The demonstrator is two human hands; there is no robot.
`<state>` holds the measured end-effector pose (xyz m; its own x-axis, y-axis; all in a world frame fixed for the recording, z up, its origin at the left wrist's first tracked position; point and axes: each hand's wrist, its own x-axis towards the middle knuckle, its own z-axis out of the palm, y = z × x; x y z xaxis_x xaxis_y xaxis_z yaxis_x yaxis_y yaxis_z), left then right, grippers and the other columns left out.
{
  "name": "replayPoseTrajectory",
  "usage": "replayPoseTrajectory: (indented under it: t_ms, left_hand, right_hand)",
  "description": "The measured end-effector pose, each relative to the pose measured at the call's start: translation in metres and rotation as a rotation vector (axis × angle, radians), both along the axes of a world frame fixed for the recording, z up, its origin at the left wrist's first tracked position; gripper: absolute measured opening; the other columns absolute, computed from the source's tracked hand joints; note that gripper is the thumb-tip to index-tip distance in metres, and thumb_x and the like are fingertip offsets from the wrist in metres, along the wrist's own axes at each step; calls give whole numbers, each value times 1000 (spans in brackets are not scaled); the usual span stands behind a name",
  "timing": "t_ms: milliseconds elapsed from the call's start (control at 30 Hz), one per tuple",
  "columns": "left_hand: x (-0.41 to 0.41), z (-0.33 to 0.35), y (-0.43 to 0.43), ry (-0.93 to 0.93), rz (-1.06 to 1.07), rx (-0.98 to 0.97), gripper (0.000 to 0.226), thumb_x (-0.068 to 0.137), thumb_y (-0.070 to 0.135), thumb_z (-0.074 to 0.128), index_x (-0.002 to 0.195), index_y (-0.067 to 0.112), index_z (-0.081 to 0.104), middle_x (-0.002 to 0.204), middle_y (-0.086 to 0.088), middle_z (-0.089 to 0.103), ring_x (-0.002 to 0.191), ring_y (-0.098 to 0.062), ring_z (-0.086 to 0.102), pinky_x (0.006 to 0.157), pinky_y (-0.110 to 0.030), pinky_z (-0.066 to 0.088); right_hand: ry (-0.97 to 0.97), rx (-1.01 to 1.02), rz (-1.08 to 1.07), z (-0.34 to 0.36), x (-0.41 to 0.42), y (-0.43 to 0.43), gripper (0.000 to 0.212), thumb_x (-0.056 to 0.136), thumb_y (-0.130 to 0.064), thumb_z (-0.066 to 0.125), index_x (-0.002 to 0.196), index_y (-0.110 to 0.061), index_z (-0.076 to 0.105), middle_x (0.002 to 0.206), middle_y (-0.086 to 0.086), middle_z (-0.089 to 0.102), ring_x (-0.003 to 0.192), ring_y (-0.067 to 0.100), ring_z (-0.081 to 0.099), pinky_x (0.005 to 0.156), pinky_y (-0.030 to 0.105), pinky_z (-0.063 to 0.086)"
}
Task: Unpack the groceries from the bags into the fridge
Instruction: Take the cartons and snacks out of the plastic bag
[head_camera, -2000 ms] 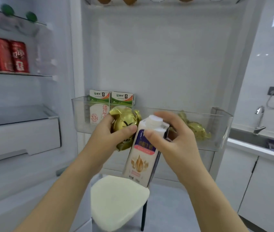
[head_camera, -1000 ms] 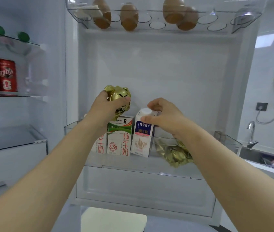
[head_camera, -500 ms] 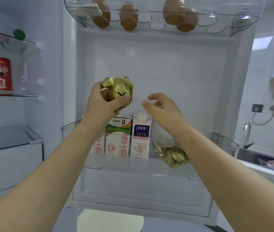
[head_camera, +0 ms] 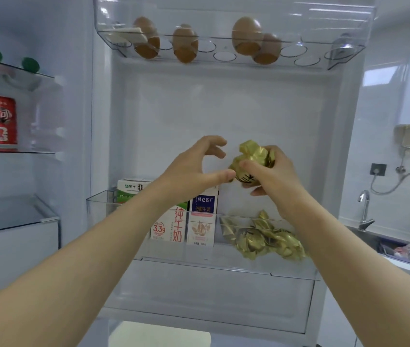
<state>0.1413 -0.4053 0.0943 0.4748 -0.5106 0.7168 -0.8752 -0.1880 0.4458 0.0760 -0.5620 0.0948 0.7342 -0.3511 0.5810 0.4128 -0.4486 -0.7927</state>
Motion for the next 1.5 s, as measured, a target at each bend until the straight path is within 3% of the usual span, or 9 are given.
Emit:
replayPoseTrajectory:
  t_ms: [167, 533, 633, 733, 833, 933, 1067, 1300, 1500]
  left_hand:
    - [15, -10, -15, -81, 173, 513, 27, 91, 30, 53, 117, 25, 59, 128, 6, 52, 119, -14, 45, 104, -36, 36]
    - [12, -8, -31, -115, 308, 635, 32, 91, 8, 48, 117, 23, 59, 123, 2, 43, 112, -20, 30, 93, -31, 37]
    - [12, -9, -34, -117, 345, 644, 36, 90, 6, 48, 117, 26, 58, 121, 3, 44, 109, -19, 28, 95, -35, 38]
    - [13, -10, -33, -97, 346, 622, 36, 89, 9, 49, 117, 29, 58, 121, 4, 45, 107, -18, 28, 95, -35, 37]
    - [12, -11, -33, -83, 342, 600, 32, 92, 15, 47, 119, 31, 56, 124, 4, 46, 117, -21, 29, 96, -34, 35]
    - [11, -12, -31, -76, 335, 582, 29, 94, 19, 45, 118, 31, 57, 126, 5, 46, 120, -20, 29, 97, -35, 34]
    - [9, -12, -28, -76, 334, 581, 29, 94, 20, 44, 118, 32, 56, 128, 7, 46, 122, -19, 28, 98, -36, 34]
    - [9, -12, -28, -110, 358, 608, 30, 95, 19, 42, 119, 32, 56, 131, 10, 44, 124, -18, 27, 96, -33, 32]
    - [11, -14, -32, -119, 372, 655, 28, 95, 26, 40, 117, 33, 55, 130, 12, 41, 124, -17, 25, 89, -29, 26]
  right_hand:
    - [233, -508, -161, -5, -3, -13, 32, 75, -23, 71, 99, -24, 50, 87, -4, 56, 71, 8, 50, 57, 21, 41]
    - [593, -688, -285, -9, -3, -36, 17, 75, -16, 62, 91, -11, 63, 83, 0, 60, 72, 15, 52, 64, 29, 47]
    - [626, -751, -347, -9, -1, -36, 10, 74, -22, 64, 84, -21, 63, 94, 0, 62, 92, 20, 56, 81, 36, 52]
    - [531, -982, -436, -8, -4, -33, 10, 76, -32, 64, 86, -31, 63, 116, -3, 48, 113, 23, 38, 91, 33, 35]
    - [415, -1032, -227, -7, -6, -28, 10, 80, -35, 64, 88, -40, 68, 134, -11, 38, 122, 19, 30, 101, 33, 27]
    - [683, -1064, -39, -8, 3, -25, 6, 74, -51, 66, 76, -56, 64, 127, -8, 50, 120, 21, 32, 101, 35, 31]
    - [842, -1229, -71, -11, 16, -21, 19, 58, -67, 68, 68, -70, 53, 117, -2, 48, 115, 29, 31, 99, 49, 35]
    - [855, -1235, -208, -4, 5, -22, 13, 70, -50, 66, 67, -38, 61, 101, 3, 46, 111, 30, 31, 98, 41, 32]
    - [845, -1188, -315, -7, 3, -26, 25, 85, -36, 49, 95, -21, 67, 101, 4, 54, 108, 22, 34, 92, 36, 27]
